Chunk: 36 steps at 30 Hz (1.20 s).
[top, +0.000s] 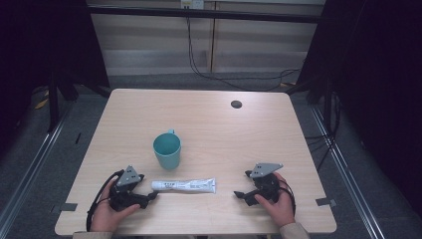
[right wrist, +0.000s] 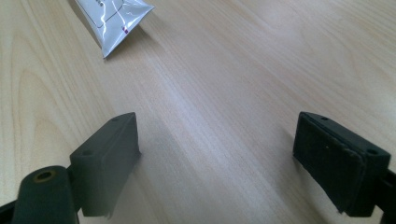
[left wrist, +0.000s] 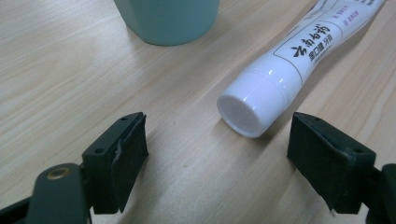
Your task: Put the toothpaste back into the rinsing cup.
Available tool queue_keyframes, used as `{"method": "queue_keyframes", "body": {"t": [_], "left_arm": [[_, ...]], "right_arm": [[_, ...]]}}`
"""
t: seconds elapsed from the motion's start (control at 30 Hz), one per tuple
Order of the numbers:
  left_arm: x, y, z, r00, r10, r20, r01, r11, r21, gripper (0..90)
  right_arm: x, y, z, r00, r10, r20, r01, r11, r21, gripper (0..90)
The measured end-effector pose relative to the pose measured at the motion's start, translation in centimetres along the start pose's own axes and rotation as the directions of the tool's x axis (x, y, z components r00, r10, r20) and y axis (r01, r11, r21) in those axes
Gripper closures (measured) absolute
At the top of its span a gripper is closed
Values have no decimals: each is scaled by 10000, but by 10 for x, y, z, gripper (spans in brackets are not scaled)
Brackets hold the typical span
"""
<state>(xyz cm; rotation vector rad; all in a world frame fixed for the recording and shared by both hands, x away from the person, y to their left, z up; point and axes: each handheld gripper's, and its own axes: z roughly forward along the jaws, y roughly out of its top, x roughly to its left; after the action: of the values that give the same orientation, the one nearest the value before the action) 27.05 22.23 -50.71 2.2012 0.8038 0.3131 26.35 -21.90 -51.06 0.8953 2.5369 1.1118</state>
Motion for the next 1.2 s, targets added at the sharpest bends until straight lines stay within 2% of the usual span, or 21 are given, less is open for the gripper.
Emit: {"method": "queue_keyframes", "body": {"t": [0.47,0.53,0.6,0.63,0.73,0.77,0.8,0.83,0.87,0.97,1.0,1.1,1.13,1.17,1.2], "left_arm": [[0,0,0,10000,20,-30,-20,10000,16,197],[-1,1,0,10000,-61,-45,61,9999,106,197],[-3,5,-2,9999,81,-65,-78,9987,505,197],[-3,5,-2,9999,81,-65,-78,9987,505,200],[-8,10,-2,9998,171,135,-183,9956,919,219],[-8,10,-2,9998,171,135,-183,9956,919,227],[-11,14,-3,9982,577,131,-588,9915,1160,229],[-11,14,-3,9982,577,131,-588,9915,1160,231],[-14,19,-2,9965,822,174,-838,9873,1351,232],[-15,23,-2,9944,1007,325,-1045,9829,1518,237],[-16,29,-3,9917,1255,282,-1285,9768,1714,238],[-16,34,-4,9907,1325,299,-1357,9748,1768,242],[-17,38,-4,9892,1429,320,-1464,9718,1849,244],[-17,38,-4,9892,1429,320,-1464,9718,1849,246],[-18,41,-3,9875,1531,381,-1576,9678,1964,248]], "right_arm": [[0,0,0,10000,13,-3,-13,10000,5,137],[0,0,0,10000,3,-2,-3,10000,2,137],[0,0,0,10000,16,-7,-16,10000,1,137],[0,0,0,10000,16,-7,-16,10000,1,137],[0,0,0,10000,15,-7,-15,10000,2,137],[0,0,0,10000,12,-5,-12,10000,3,137],[0,0,0,10000,14,-5,-14,10000,3,137],[0,0,0,10000,14,-5,-14,10000,3,137],[0,0,0,10000,33,-10,-33,10000,3,138],[0,0,0,10000,37,-10,-37,10000,-2,137],[0,0,0,10000,18,-10,-18,10000,2,137],[0,0,0,10000,15,-10,-15,10000,5,137],[0,0,0,10000,16,-10,-16,10000,3,138],[0,0,0,10000,20,-12,-20,10000,4,137],[0,0,0,10000,21,-10,-21,10000,4,137]]}}
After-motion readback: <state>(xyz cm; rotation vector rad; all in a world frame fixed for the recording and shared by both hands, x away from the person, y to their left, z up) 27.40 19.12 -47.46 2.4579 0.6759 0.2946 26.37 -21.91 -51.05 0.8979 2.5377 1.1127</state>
